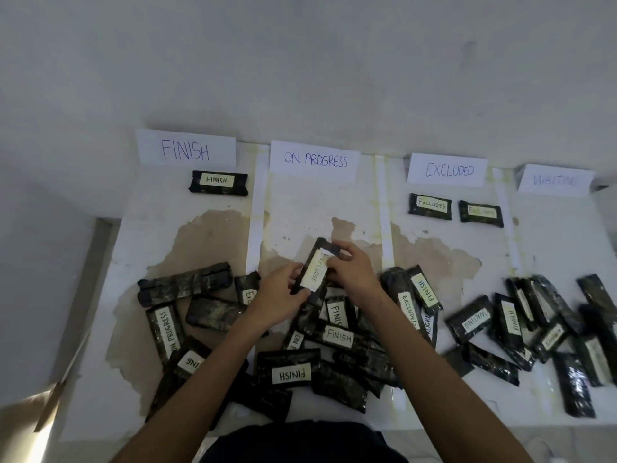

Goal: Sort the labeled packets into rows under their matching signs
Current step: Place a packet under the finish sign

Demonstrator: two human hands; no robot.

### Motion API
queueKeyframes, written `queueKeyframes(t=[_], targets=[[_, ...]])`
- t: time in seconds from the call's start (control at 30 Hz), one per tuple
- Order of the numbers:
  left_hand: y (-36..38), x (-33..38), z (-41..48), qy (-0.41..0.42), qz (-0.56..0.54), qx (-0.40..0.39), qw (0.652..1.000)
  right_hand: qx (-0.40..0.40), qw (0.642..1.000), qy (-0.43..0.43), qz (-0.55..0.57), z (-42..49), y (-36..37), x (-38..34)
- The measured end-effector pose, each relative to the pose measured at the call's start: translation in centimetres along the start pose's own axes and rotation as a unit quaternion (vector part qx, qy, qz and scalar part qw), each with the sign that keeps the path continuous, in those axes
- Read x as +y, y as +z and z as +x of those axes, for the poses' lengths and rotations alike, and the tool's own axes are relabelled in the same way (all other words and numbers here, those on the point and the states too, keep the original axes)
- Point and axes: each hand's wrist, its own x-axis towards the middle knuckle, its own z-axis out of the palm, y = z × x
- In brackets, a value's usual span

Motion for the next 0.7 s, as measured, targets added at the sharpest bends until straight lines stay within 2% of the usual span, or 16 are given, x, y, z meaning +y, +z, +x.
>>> queueKeyframes(t=[0.17, 0.23, 0.37, 0.47, 0.7], targets=[[-0.2, 1.0, 0.9, -0.057, -0.146, 0.046, 0.987, -0.081, 0.993, -0.043, -0.072, -1.1, -0.1, -0.3], [-0.1, 1.5, 1.3, -0.081, -0.189, 0.06, 0.977, -0.066, 0.985, -0.091, -0.132, -1.8, -0.1, -0.3], [0.3, 2.3, 2.0, -0.124, -0.25, 0.096, 0.956, -0.055, 0.93, -0.176, -0.319, -3.1, -0.6, -0.4], [1.3, 3.3, 2.2, -0.117, -0.279, 0.091, 0.949, -0.032, 0.891, -0.216, -0.398, -3.7, -1.3, 0.1], [4.6, 6.7, 2.8, -0.052, -0.25, 0.033, 0.966, 0.027, 0.88, -0.239, -0.411, -3.1, -7.1, -1.2]])
